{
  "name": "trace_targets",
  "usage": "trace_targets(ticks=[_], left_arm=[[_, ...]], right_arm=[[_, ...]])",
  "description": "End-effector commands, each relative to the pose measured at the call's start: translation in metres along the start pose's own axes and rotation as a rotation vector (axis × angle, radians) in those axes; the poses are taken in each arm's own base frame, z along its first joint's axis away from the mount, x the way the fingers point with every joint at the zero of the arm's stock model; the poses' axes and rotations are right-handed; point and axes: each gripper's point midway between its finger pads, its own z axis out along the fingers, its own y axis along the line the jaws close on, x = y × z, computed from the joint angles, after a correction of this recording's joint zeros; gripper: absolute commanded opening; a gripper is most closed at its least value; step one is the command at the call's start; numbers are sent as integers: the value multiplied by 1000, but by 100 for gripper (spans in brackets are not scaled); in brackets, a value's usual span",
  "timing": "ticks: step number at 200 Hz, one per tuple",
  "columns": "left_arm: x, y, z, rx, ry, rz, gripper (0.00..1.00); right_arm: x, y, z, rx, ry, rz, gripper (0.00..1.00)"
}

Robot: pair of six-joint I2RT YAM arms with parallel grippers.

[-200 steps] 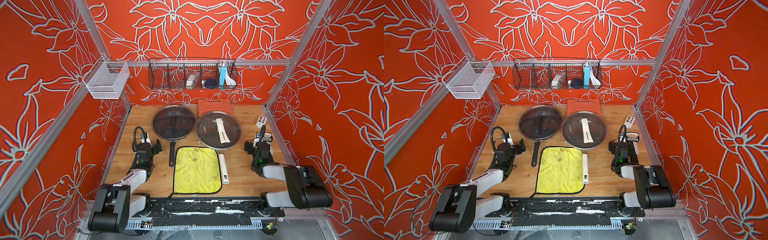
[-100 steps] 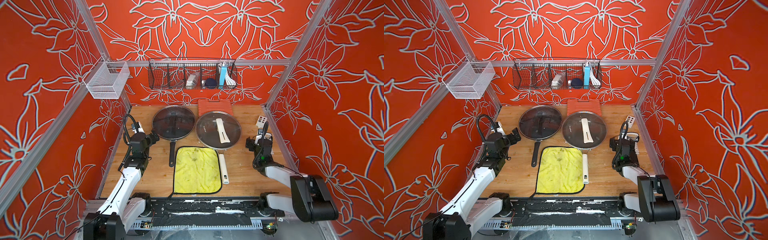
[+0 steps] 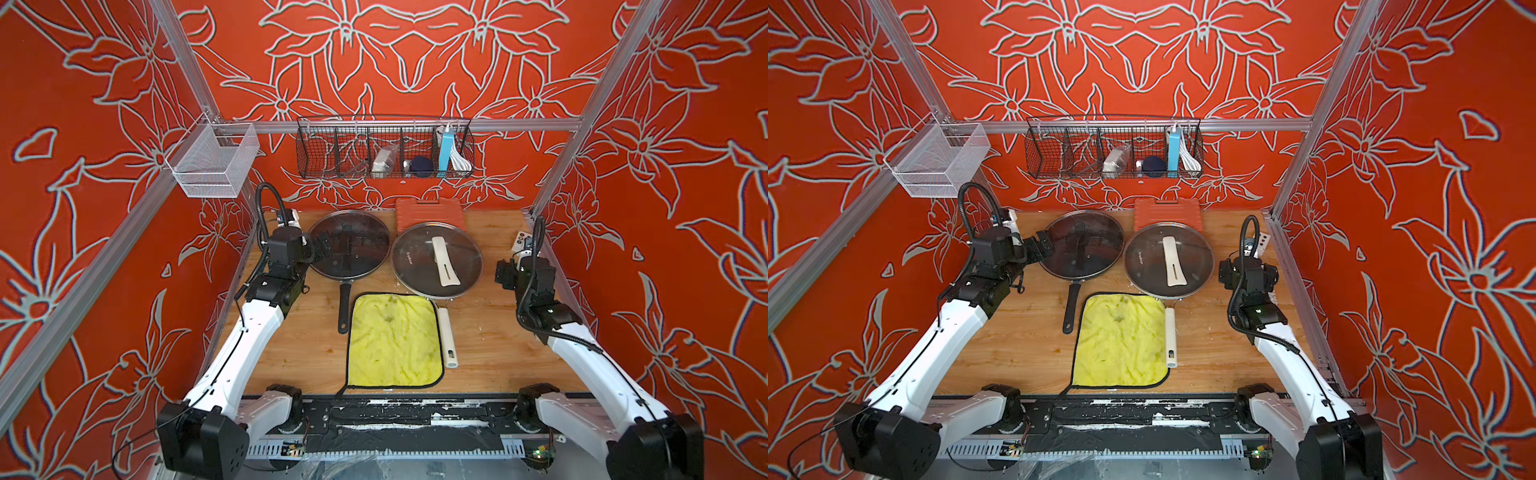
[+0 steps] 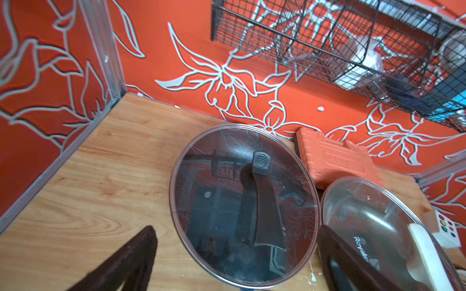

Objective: Wipe the pot lid with a cloth
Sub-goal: Pick up the pot lid from the cooking pot.

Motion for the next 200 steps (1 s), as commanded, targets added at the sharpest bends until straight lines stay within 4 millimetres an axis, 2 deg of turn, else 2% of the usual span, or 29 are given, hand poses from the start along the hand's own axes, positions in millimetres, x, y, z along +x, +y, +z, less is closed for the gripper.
trace_targets(ticks=[1, 38, 71, 105, 131, 169, 200], left_arm=[[5, -10, 2, -1, 94, 15, 98], [0, -26, 22, 9, 159, 66, 98], [10, -38, 46, 9, 304, 123, 98], [22, -49, 71, 14, 452, 178, 98], [36, -50, 87, 1, 544, 205, 97], [46, -60, 103, 21, 567, 243, 93], [59, -58, 116, 11, 590, 272, 89]], right_arm=[[6, 5, -22, 1, 114, -48, 98], [-1, 44, -53, -106, 182, -99, 98], [0, 70, -75, -190, 218, -90, 98], [-3, 85, -97, -248, 210, -112, 98], [-1, 91, -114, -288, 210, -109, 98], [7, 104, -134, -362, 209, -102, 98], [16, 122, -144, -420, 224, -121, 98]])
